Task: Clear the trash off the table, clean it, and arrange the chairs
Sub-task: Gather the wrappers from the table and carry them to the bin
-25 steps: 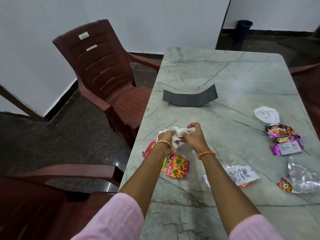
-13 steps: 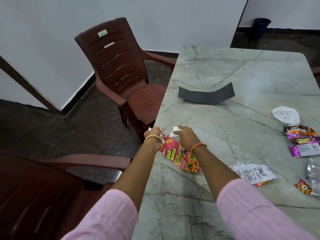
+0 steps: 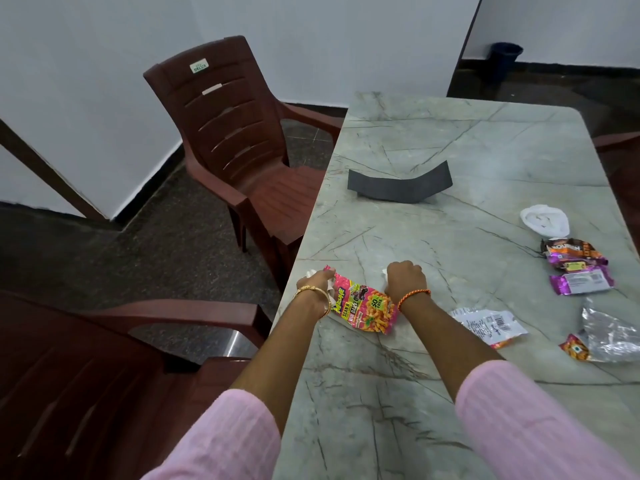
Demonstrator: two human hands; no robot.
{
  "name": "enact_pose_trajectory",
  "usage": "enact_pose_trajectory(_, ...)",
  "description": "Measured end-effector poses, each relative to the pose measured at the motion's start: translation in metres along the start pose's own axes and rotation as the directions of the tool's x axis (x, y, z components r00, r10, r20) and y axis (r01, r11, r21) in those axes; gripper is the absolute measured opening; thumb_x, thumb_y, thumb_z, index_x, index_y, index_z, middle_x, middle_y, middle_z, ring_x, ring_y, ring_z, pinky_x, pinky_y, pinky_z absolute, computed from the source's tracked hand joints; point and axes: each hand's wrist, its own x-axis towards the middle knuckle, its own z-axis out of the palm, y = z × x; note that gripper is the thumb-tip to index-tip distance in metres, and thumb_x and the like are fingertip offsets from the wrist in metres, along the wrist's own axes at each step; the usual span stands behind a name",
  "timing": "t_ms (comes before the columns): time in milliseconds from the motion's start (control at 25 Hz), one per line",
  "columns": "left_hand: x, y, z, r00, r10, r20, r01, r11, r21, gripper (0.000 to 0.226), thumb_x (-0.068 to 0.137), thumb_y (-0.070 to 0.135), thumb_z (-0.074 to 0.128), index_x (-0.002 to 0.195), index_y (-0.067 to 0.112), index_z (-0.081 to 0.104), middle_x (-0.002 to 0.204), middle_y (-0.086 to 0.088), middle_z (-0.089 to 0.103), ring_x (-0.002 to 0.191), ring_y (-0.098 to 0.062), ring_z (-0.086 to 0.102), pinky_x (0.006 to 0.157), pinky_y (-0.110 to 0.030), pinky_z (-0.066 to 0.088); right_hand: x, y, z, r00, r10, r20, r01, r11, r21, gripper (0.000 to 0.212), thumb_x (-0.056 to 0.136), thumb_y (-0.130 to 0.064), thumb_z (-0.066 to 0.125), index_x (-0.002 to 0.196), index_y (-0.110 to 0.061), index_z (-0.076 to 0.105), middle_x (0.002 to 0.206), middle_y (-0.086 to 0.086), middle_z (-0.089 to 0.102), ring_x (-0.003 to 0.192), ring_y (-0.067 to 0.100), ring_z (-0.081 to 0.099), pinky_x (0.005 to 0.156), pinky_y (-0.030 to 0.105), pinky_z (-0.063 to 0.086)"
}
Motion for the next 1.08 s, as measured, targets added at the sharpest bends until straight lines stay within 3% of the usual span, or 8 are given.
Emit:
enact_pose_trajectory(120,-0.008,-0.011,0.001,1.0,-0.002,0.003,0.002,1.0,0.007,0.019,0.085,0.0,0.062,0.101,0.002,0.051,0.066,-0.011,0.048,0.05,-0.016,0.039,0.046,-0.023,0.033,-0.011,0.016,0.001,0.993,0.097,0.073,-0.099,0.995,0.017,0.03,0.089,-0.016,0.057,0.117,-0.008,0.057,0.121,0.012,0.06,0.114,0.028,0.057,0.092,0.034,0.047)
enact_pose_trajectory(280,-0.02,-0.025,-0.003,1.0,0.006,0.003,-0.006,1.0,-0.005,0.045,0.084,-0.002,0.062,0.126,-0.005,0.047,0.084,-0.017,0.054,0.056,-0.018,0.045,0.049,-0.026,0.038,-0.025,0.046,0.004,0.956,0.184,0.228,-0.254,0.91,0.329,0.041,0.086,-0.024,0.061,0.122,-0.006,0.054,0.13,0.023,0.05,0.122,0.036,0.048,0.098,0.036,0.043)
enact_pose_trajectory(400,-0.03,-0.035,-0.006,0.999,-0.021,0.041,0.02,1.0,0.007,0.049,0.084,-0.003,0.064,0.129,-0.004,0.044,0.11,-0.024,0.057,0.061,-0.023,0.053,0.052,-0.031,0.047,-0.043,0.048,0.003,0.969,0.237,0.069,-0.236,0.806,0.543,0.011,0.086,-0.016,0.063,0.093,-0.009,0.065,0.118,0.025,0.055,0.114,0.038,0.051,0.092,0.037,0.045)
enact_pose_trajectory(560,-0.052,-0.049,-0.005,0.969,-0.109,0.223,0.102,0.994,0.043,0.013,0.085,0.011,0.068,0.085,0.006,0.056,0.077,-0.01,0.063,0.048,-0.019,0.063,0.045,-0.028,0.053,-0.07,0.014,-0.01,0.954,0.3,-0.016,-0.143,0.499,0.855,0.032,0.085,-0.008,0.064,0.06,-0.012,0.046,0.06,0.007,0.049,0.071,0.024,0.048,0.063,0.028,0.04)
enact_pose_trajectory(720,-0.062,-0.053,-0.008,0.945,-0.064,0.32,0.055,0.998,0.038,0.013,0.087,0.025,0.067,0.08,0.015,0.061,0.053,0.004,0.069,0.043,-0.009,0.062,0.044,-0.016,0.046,-0.086,-0.02,-0.023,0.982,-0.031,0.187,-0.18,0.149,0.972,0.014,0.089,0.002,0.057,0.08,-0.006,0.064,0.07,0.003,0.06,0.066,0.015,0.06,0.055,0.018,0.055)
enact_pose_trajectory(840,-0.061,-0.055,-0.026,0.947,-0.084,0.31,0.089,0.996,-0.002,0.007,0.088,0.016,0.064,0.085,0.011,0.061,0.054,0.0,0.069,0.047,-0.009,0.066,0.039,-0.011,0.045,-0.086,-0.022,-0.024,0.953,-0.165,0.256,-0.231,0.157,0.96,0.004,0.087,0.003,0.061,0.088,0.003,0.065,0.072,0.008,0.061,0.062,0.013,0.063,0.055,0.017,0.057)
enact_pose_trajectory(960,-0.057,-0.06,-0.046,0.951,-0.107,0.291,0.121,0.992,-0.03,0.007,0.09,0.01,0.059,0.086,0.005,0.06,0.052,-0.005,0.067,0.04,-0.012,0.062,0.037,-0.012,0.044,-0.082,-0.029,-0.024,0.903,-0.207,0.376,-0.306,0.307,0.901,0.006,0.085,-0.006,0.065,0.079,-0.007,0.067,0.07,0.005,0.062,0.063,0.011,0.062,0.055,0.019,0.053)
enact_pose_trajectory(1080,-0.052,-0.061,-0.057,0.983,-0.023,0.184,0.044,0.993,-0.108,0.007,0.089,0.003,0.053,0.086,0.001,0.059,0.057,-0.01,0.065,0.042,-0.017,0.059,0.035,-0.013,0.041,-0.069,-0.049,-0.016,0.993,0.007,0.114,-0.102,0.497,0.862,0.009,0.082,-0.01,0.062,0.086,-0.008,0.07,0.084,0.007,0.066,0.086,0.021,0.061,0.071,0.027,0.05)
